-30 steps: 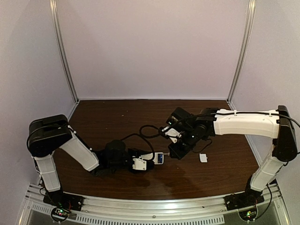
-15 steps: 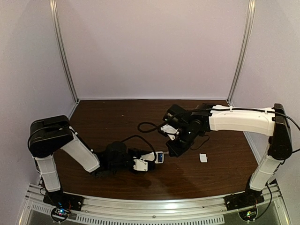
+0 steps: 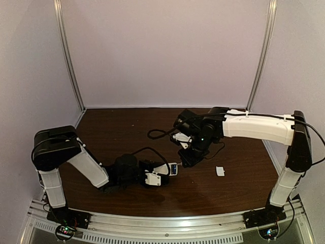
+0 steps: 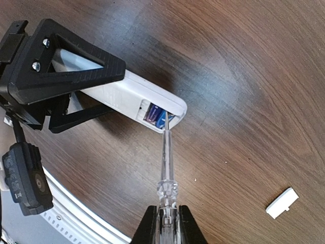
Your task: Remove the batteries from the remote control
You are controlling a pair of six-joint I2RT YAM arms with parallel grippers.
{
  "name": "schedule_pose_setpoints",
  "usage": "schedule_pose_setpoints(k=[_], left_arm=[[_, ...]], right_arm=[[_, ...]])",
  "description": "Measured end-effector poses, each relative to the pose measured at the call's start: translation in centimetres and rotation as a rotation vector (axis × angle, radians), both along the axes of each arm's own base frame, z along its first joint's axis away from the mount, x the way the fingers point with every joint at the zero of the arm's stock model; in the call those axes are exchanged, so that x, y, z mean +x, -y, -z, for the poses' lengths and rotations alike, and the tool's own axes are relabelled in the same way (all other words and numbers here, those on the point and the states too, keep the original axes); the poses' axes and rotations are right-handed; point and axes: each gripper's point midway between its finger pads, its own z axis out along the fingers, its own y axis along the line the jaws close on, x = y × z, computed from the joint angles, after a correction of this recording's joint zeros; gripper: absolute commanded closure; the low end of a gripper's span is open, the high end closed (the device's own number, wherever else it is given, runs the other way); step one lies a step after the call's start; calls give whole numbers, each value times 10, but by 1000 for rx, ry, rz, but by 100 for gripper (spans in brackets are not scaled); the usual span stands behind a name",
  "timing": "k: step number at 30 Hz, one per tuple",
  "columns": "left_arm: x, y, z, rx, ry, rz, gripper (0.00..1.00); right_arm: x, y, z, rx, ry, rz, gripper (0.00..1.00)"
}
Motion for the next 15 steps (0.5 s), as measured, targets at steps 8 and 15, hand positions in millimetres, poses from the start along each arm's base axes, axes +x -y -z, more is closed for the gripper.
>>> schedule_pose_setpoints(k=[8, 15], left_arm=[[3, 1, -5, -14, 22, -7, 100], [4, 1, -4, -9, 32, -15, 100]], right_arm=[[4, 0, -8, -6, -11, 27, 100], [9, -3, -11, -16, -26, 50, 100]])
